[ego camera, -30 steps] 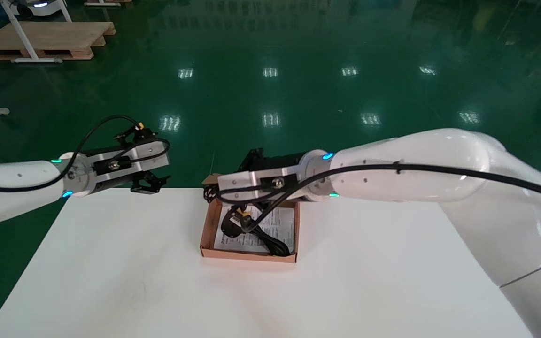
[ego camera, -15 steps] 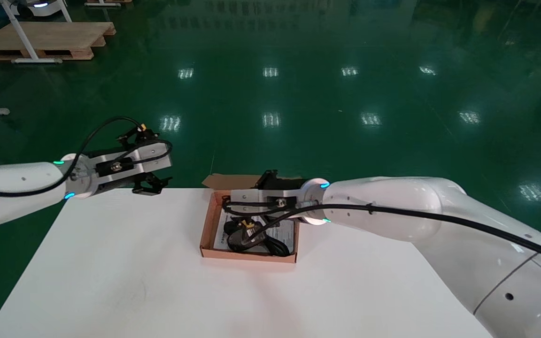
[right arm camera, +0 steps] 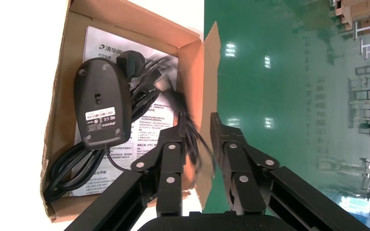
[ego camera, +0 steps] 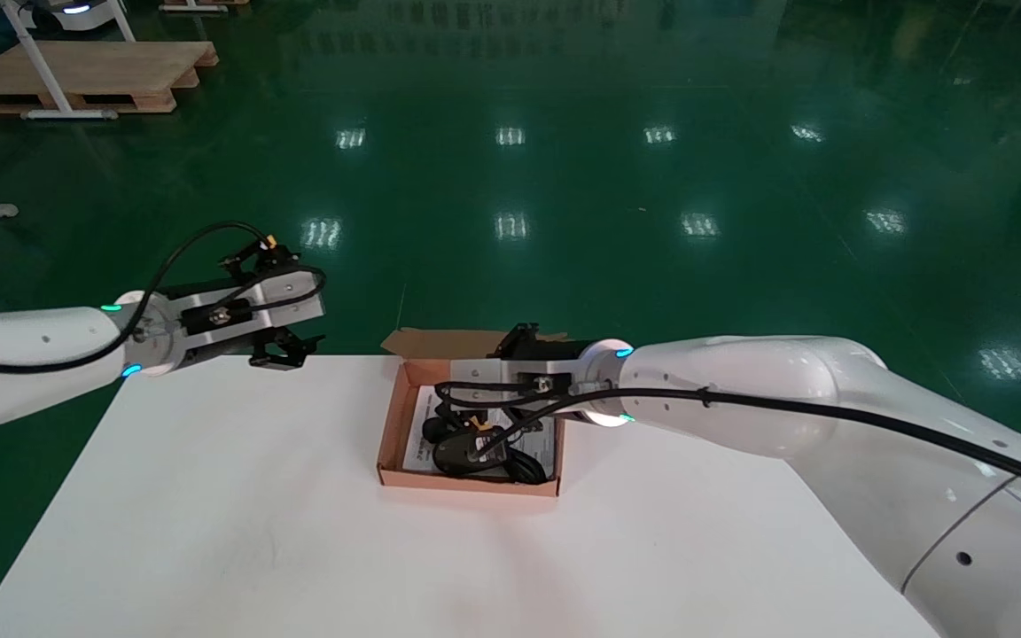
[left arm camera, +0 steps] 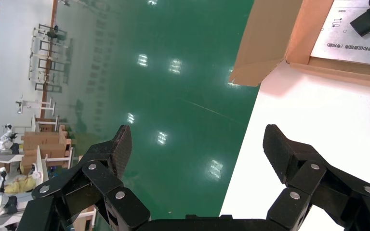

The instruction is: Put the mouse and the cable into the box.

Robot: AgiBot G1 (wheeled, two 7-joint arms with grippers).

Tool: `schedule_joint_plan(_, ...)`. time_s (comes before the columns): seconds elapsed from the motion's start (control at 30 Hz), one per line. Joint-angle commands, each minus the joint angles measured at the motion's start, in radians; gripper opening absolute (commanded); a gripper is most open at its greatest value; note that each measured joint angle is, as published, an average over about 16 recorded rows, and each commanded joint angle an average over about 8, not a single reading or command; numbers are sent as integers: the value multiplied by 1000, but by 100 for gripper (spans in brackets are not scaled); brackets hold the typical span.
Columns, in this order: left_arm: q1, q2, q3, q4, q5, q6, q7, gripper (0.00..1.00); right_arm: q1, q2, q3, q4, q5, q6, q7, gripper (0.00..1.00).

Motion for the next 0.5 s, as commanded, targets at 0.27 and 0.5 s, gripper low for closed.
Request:
schedule_joint_plan(0.27,0,1,0,2,-2,0,2,100,-22,29,42,28,36,-39,3,100)
schedule_joint_plan(0.5,19,-16,-21,-18,-42,35,-7,100,-90,115,141,95,150,-138,24,100)
